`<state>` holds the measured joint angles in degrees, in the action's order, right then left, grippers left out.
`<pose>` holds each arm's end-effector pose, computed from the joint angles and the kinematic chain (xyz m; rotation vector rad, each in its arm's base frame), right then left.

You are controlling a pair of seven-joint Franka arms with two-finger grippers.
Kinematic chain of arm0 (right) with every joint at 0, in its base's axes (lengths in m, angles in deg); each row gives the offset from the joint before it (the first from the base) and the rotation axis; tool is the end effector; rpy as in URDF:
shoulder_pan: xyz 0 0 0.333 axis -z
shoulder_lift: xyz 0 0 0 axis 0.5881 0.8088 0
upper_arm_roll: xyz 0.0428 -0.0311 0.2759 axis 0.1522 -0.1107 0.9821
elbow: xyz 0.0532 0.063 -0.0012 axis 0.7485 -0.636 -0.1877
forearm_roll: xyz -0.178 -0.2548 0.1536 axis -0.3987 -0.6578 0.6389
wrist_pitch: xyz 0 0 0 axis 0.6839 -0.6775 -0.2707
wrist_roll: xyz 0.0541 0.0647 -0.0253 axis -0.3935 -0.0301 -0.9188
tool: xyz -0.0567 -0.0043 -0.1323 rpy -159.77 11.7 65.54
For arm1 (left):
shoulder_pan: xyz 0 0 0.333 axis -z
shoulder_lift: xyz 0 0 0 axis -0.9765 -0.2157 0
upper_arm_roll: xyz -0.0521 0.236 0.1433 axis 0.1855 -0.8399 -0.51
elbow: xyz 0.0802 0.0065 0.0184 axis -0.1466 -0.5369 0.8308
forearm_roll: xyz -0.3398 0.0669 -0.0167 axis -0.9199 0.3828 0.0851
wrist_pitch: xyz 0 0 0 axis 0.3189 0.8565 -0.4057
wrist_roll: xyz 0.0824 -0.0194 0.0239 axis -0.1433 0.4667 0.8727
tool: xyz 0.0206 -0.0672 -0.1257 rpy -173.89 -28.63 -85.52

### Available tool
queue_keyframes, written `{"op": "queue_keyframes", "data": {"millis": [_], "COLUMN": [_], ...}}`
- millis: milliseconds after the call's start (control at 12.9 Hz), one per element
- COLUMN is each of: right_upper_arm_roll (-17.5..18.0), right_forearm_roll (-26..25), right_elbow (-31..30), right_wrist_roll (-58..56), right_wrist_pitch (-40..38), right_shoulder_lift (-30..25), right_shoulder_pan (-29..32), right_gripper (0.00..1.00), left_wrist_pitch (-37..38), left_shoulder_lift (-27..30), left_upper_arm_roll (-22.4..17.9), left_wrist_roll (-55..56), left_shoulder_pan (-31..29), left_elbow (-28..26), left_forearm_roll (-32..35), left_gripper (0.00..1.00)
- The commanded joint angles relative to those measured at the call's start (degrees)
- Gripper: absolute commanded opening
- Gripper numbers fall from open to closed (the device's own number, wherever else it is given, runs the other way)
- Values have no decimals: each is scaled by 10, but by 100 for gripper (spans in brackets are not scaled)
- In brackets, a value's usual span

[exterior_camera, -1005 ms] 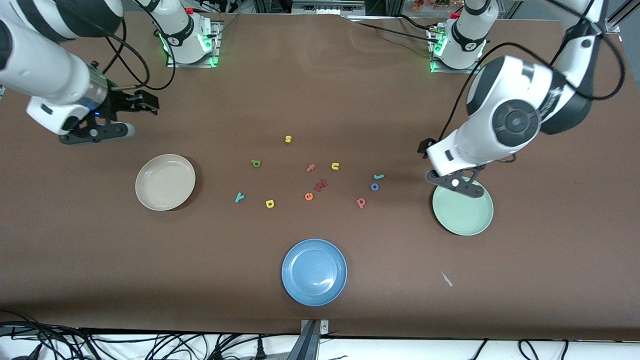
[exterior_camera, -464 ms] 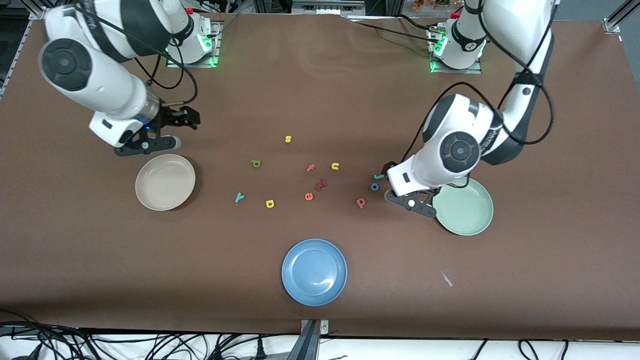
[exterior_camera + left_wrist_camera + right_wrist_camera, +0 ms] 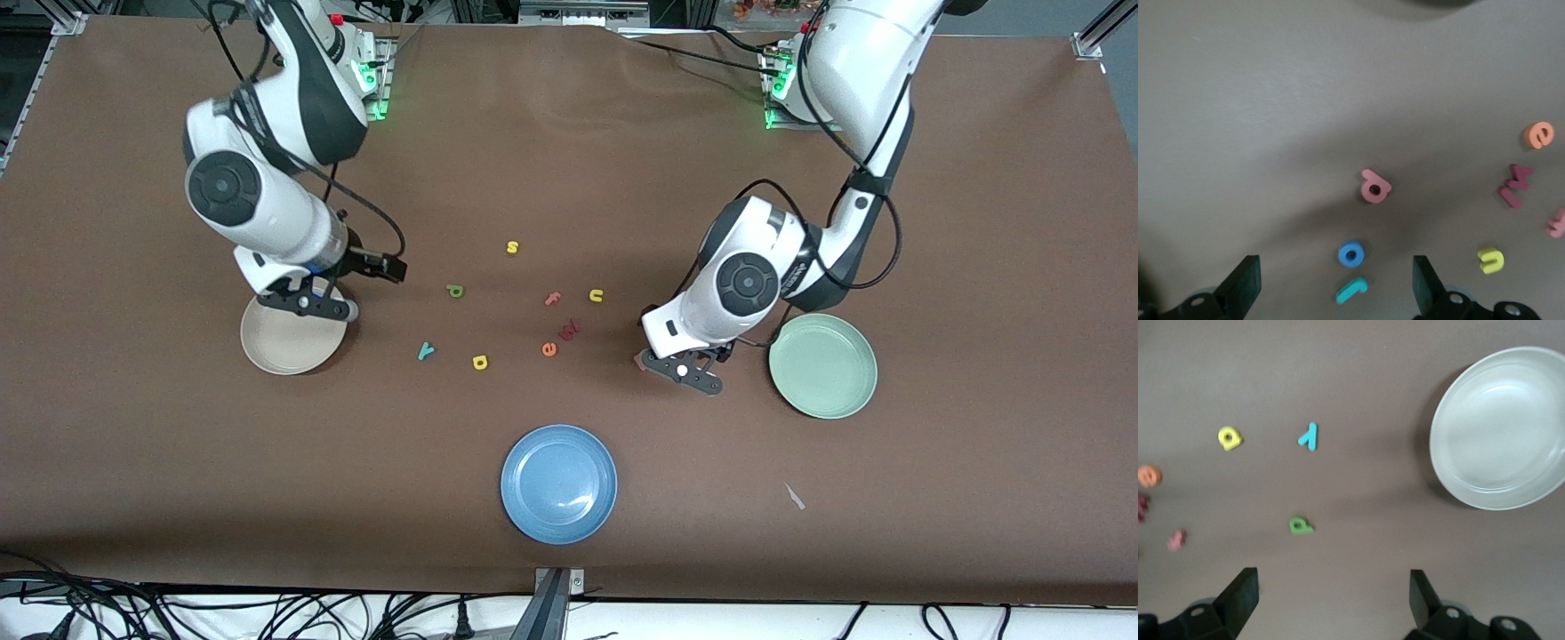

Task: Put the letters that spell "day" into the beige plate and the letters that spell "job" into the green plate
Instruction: 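Grasp the teal y with the right gripper while the left gripper grasps the blue o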

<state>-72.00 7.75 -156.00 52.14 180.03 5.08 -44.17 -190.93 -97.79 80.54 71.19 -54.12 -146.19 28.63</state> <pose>0.5159 0.2050 0.3239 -3.0899 0.4165 0.2314 0.5584 -0.3074 0.2177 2.9901 -0.5731 -0.1350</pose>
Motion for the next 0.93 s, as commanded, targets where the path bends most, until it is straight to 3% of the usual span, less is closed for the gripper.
{"op": "queue_keyframes", "data": {"millis": [0,232,541,851], "right_upper_arm_roll": [1,0,-6,-12], "right_forearm_roll": [3,-1,-22,-93], "right_elbow": [6,-2,-66,-61], "right_wrist_roll": [96,145,169,190], "right_wrist_pitch": [53,122,255,314], "right_shoulder_lift": [42,80,93,146], "right_shoulder_pan": [-9,-9,-16,-17], "right_gripper": [100,100,100,100], "left_wrist_pitch": [-30,-44,-45,-45], "left_shoulder_lift": [-26,-29,-28,-29], "left_upper_arm_roll": [-7,-7,-9,-9], "left_wrist_roll": [10,11,14,39], "left_shoulder_pan": [17,21,32,34], "left_elbow": [-6,-26,-53,-57], "left_forearm_roll": [-6,4,17,51], "left_gripper": [97,93,90,85]}}
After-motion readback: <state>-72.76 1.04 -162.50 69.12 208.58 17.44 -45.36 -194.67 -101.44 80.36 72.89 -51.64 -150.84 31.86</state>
